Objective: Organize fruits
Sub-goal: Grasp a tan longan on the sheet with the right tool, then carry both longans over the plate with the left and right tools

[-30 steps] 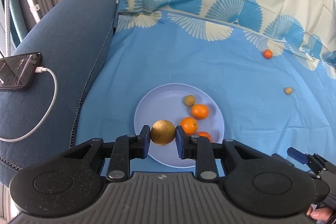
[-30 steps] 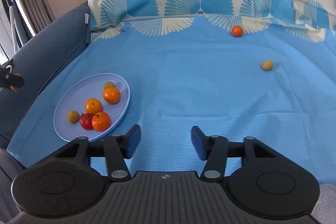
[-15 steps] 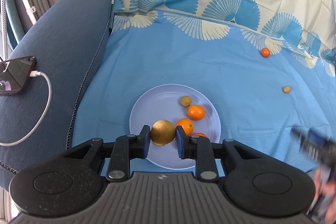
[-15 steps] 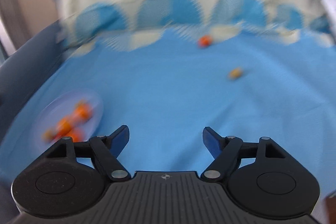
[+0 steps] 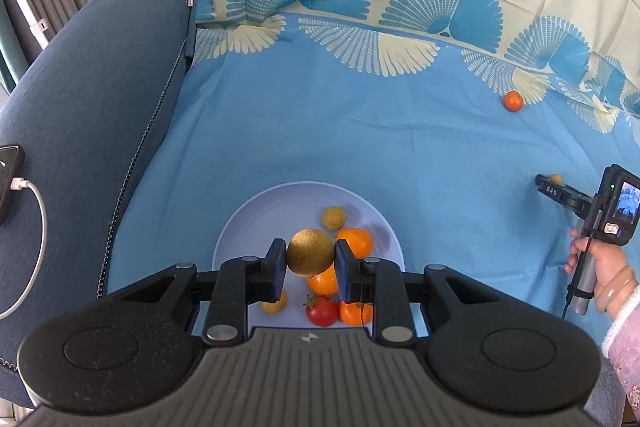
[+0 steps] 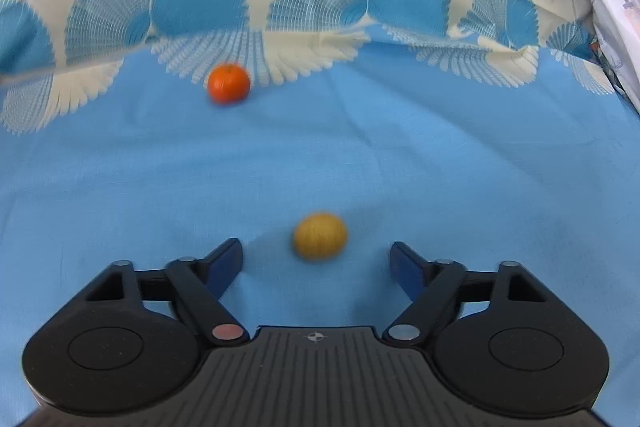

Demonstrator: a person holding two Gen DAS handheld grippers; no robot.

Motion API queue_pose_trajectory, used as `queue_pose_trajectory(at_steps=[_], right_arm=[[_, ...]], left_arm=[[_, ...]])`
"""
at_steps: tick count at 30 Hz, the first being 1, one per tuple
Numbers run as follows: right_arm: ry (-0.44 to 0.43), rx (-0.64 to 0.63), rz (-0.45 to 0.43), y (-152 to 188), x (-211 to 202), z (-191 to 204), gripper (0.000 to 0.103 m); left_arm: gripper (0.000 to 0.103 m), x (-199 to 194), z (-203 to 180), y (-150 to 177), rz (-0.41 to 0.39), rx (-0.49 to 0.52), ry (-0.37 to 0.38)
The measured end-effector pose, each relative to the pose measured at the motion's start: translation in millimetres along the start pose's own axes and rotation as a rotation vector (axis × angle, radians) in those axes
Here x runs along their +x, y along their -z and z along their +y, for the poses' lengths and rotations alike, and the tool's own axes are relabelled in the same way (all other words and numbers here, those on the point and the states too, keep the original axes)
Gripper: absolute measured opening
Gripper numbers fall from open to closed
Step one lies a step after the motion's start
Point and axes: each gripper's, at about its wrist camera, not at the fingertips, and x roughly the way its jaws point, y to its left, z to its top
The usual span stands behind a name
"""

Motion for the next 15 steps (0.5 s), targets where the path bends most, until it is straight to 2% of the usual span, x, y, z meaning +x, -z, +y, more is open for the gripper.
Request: queue_pose_trajectory(at_steps=[1, 2, 7, 15], right_arm=[[-0.011, -0.011, -0.009, -2, 0, 1, 0.041], [-0.005, -0.037, -0.001, -2, -3, 6, 0.03], [-0.021, -0.071, -0.002, 5, -46, 17, 0.03], [-0.232, -0.051, -0.115, 29, -205, 50, 0.03]], left_arm=[[0.028, 1, -1, 0, 0.001, 0.002, 0.0], [0.028, 1, -1, 0, 0.004, 0.002, 0.0], [0.028, -7, 2, 7, 0.0, 0.001, -0.002], [0.028, -48, 20, 31, -0.057, -0.005, 0.01]])
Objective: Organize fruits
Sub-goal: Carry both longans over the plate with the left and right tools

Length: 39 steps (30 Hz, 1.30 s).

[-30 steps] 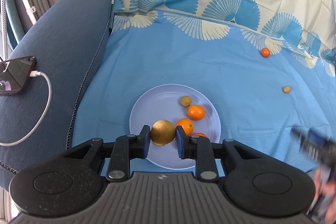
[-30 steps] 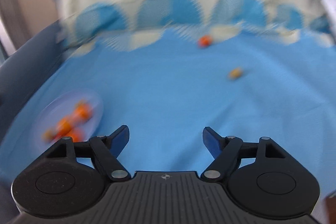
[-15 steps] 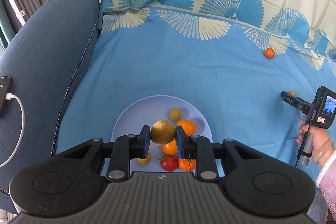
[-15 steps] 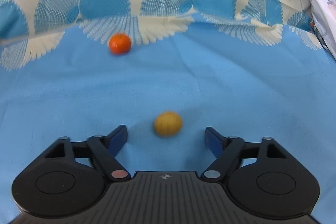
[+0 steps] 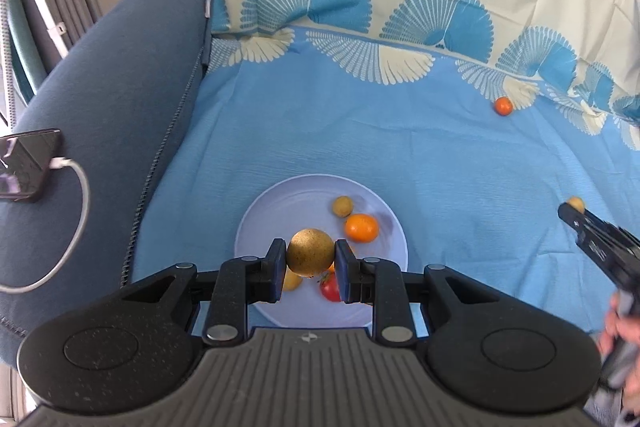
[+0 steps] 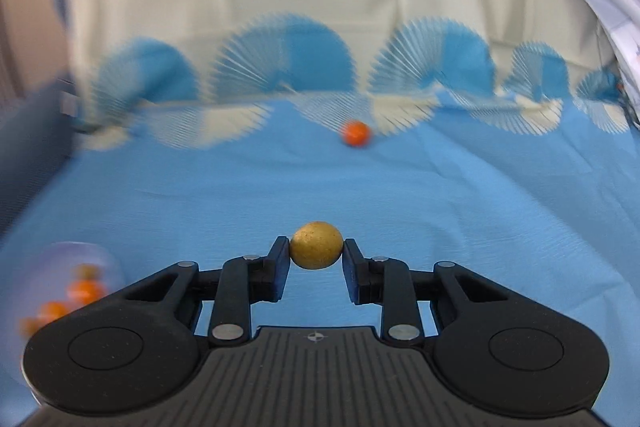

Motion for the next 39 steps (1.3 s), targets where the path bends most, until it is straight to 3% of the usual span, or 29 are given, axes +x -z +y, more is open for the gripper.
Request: queue_pose_trajectory(at_steps=[7, 15, 22, 39], right_arm=[[-0.157, -0.084, -0.089, 4, -87, 70, 0.03], [-0.271, -0.146, -0.089, 2, -106, 124, 0.03], [-0.304, -0.195, -0.057, 3, -89, 149, 0.03], [-0.328, -0.246, 0.118, 25, 3, 194, 0.03]], left_arm=[[0.028, -31, 20, 25, -0.029, -0.006, 0.009], [0.028, -40, 39, 35, -0.039, -0.025, 0.007], [0.028, -16, 42, 28, -0.015, -0.02, 0.018], [0.028, 95, 44, 5, 0.116, 0.019, -0.027]])
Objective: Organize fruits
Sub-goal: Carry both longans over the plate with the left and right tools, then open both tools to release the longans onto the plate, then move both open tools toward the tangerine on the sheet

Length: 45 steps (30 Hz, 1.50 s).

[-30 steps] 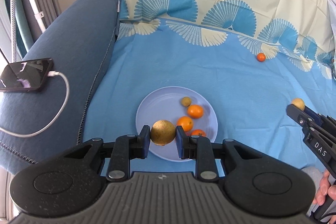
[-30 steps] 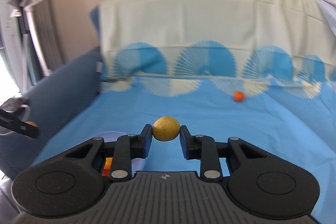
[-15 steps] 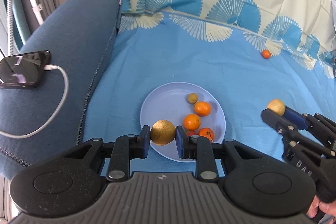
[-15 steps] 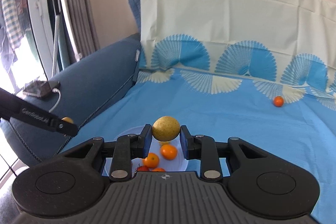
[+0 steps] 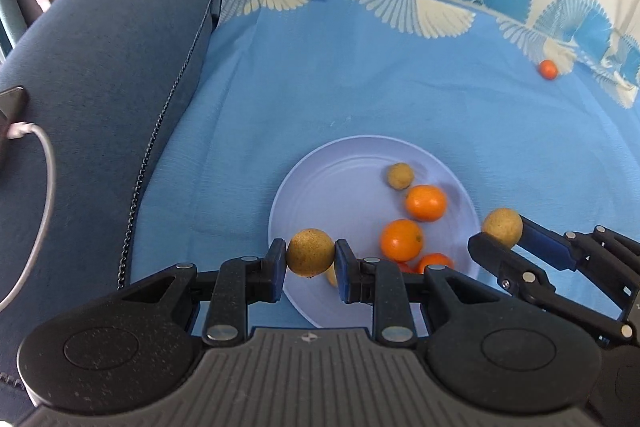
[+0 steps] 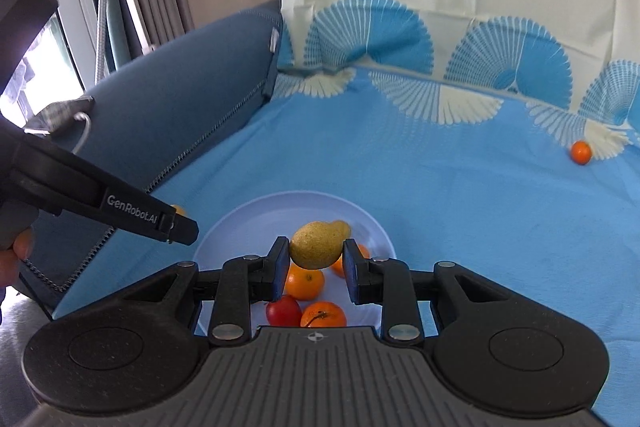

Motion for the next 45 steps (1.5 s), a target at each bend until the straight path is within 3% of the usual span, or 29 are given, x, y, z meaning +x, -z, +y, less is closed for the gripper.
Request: queue_pose_trajectory(at_steps=[10, 12, 13, 14, 15, 16, 17, 18, 24, 29, 37, 45], right_arm=[[0.0, -0.016, 0.064, -1, 36, 3, 0.03], [-0.003, -0.021, 0.068, -1, 39, 4, 0.03], [-0.008, -0.024, 0.074, -2, 41, 4, 0.031], [-0.017, -0.027, 0.08, -3, 41, 5, 0.031], [-0.026, -0.029, 0.08, -4, 41, 5, 0.043], [-0.03, -0.033, 0.08, -6, 40, 6, 0.054], [-0.03, -0.038, 0.076, -7, 39, 7, 0.071], [-0.027, -0.043, 0.067, -8, 36, 8, 0.08], [-0.02, -0.045, 0.062, -3, 13, 7, 0.091], [0.022, 0.027, 0.044, 1, -14, -7, 0.1], [0.17, 0.186, -0.025, -9, -44, -64, 0.102], [0.383, 0.287, -0.073, -3, -49, -141, 0.102]], left_arm=[[0.028, 37, 2, -11, 0.042, 0.012, -0.026], [0.033, 37, 1, -11, 0.035, 0.025, -0.018], [0.059, 35, 0, -12, 0.031, 0.037, -0.008], [0.095, 32, 0, -13, 0.019, 0.034, -0.004], [0.103, 28, 1, -13, -0.001, 0.024, -0.007], [0.103, 19, 2, -11, -0.044, 0.015, -0.009], [0.103, 15, 1, -10, -0.054, 0.021, -0.011], [0.103, 11, 1, -10, -0.052, 0.029, -0.01], [0.103, -5, -2, 8, -0.026, 0.013, -0.019], [0.103, -28, -15, 14, -0.046, 0.019, 0.028], [0.103, -54, -63, -12, -0.144, 0.073, 0.099], [0.103, -23, -143, -47, -0.163, 0.157, 0.115]])
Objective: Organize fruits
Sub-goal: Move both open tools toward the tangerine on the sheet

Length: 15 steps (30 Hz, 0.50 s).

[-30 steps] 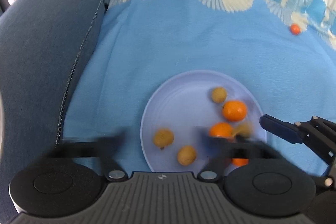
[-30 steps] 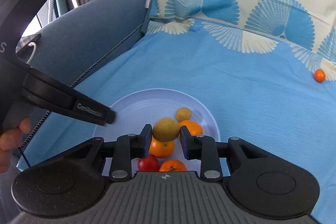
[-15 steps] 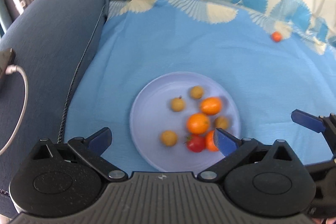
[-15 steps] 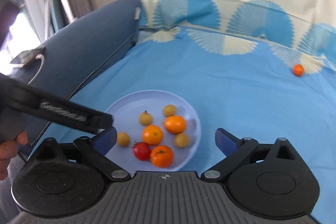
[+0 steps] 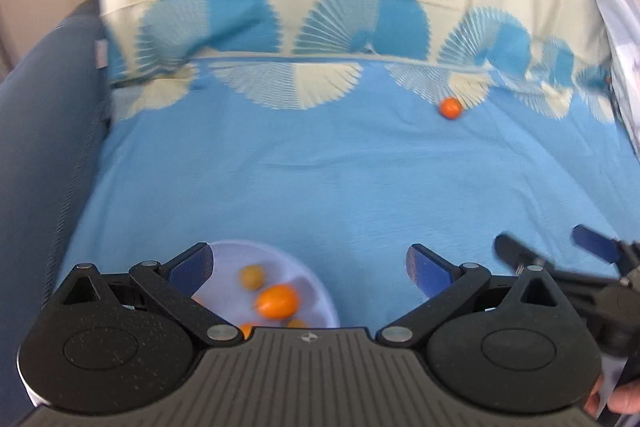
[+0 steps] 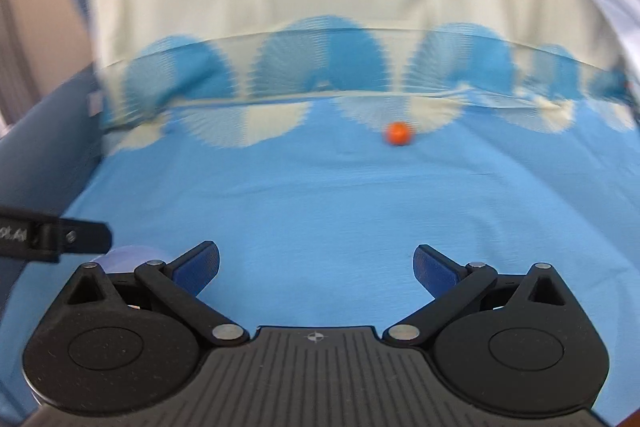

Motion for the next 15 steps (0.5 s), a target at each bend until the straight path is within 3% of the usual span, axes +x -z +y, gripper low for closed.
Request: queue_pose_trajectory(at_steps=[5, 9, 15], right_arm=[[0.205, 0.077, -0.007, 3, 46, -60, 0.102], [0.32, 0.049, -0.022, 21, 88, -101, 0.102], [0.3, 0.121, 0.006, 38, 142, -135, 0.102]], left_arm=[[0.103, 60, -55, -15, 0.021, 0.088, 0.048], [0.103, 112, -96, -16, 0.018, 0.168, 0.015], [0.103, 192, -140, -6, 0.052, 0.228, -0.085]])
